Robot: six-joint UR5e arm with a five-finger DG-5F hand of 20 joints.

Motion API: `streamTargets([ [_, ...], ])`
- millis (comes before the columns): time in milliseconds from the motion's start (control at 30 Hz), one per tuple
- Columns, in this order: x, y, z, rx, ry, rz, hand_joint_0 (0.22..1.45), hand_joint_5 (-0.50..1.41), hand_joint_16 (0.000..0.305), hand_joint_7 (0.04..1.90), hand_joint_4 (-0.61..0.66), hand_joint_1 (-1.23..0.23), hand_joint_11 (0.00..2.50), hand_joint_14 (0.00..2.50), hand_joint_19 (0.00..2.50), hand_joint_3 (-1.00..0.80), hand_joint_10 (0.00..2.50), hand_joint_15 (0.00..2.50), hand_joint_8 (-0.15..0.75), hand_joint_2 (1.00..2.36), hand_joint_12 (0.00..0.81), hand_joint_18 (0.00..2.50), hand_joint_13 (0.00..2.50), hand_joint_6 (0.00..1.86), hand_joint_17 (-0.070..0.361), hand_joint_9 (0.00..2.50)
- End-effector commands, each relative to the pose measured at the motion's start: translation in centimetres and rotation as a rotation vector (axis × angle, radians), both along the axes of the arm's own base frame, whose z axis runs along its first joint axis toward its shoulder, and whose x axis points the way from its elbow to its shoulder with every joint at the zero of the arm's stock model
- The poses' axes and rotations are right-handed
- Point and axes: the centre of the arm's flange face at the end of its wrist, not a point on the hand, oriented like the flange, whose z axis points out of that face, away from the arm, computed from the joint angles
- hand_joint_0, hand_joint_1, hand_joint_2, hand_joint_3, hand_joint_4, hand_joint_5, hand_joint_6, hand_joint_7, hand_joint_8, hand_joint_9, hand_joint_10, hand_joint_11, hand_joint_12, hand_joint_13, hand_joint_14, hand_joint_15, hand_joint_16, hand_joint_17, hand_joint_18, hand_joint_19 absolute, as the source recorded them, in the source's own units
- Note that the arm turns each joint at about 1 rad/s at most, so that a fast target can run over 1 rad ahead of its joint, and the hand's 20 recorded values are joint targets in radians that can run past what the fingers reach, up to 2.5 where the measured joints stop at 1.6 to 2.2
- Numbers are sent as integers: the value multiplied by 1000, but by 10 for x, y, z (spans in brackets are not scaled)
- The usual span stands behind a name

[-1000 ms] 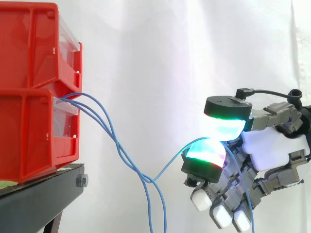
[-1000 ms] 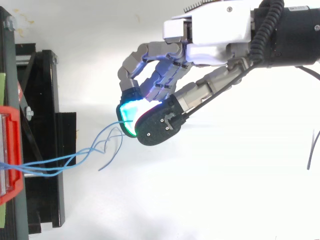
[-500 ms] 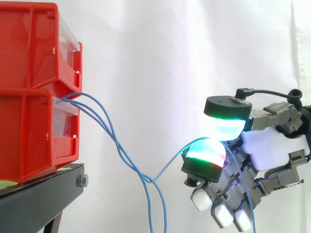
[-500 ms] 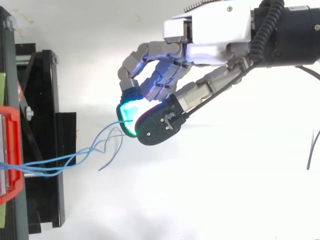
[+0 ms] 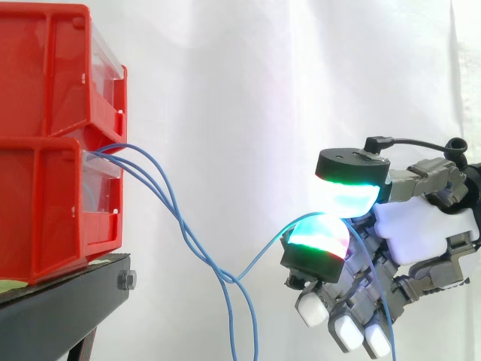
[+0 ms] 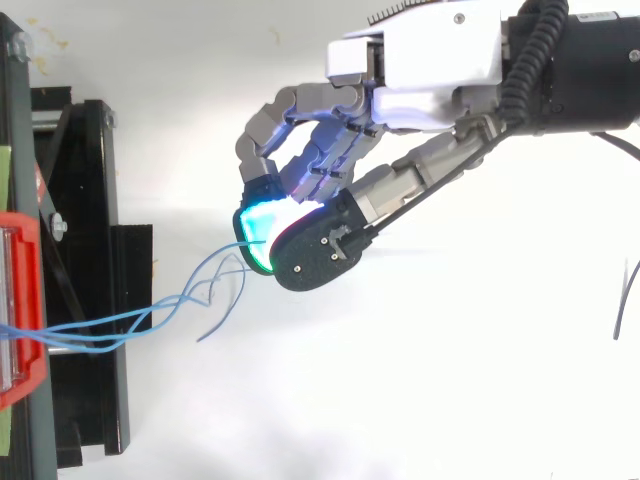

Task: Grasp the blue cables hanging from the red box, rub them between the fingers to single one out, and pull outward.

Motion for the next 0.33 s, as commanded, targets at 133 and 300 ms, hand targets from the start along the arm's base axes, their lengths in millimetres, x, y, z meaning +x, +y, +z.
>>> streamTargets([
  [133, 0, 1, 0, 0, 1, 1, 587, -103, 51, 1114, 2, -782, 286, 18, 556, -55, 8, 499, 234, 1016, 401, 785, 808, 863, 114, 865],
  [300, 0, 0, 0, 0, 1, 0, 586, -103, 51, 1102, -1, -781, 292, 18, 556, -55, 9, 492, 235, 1016, 402, 784, 808, 863, 114, 864],
])
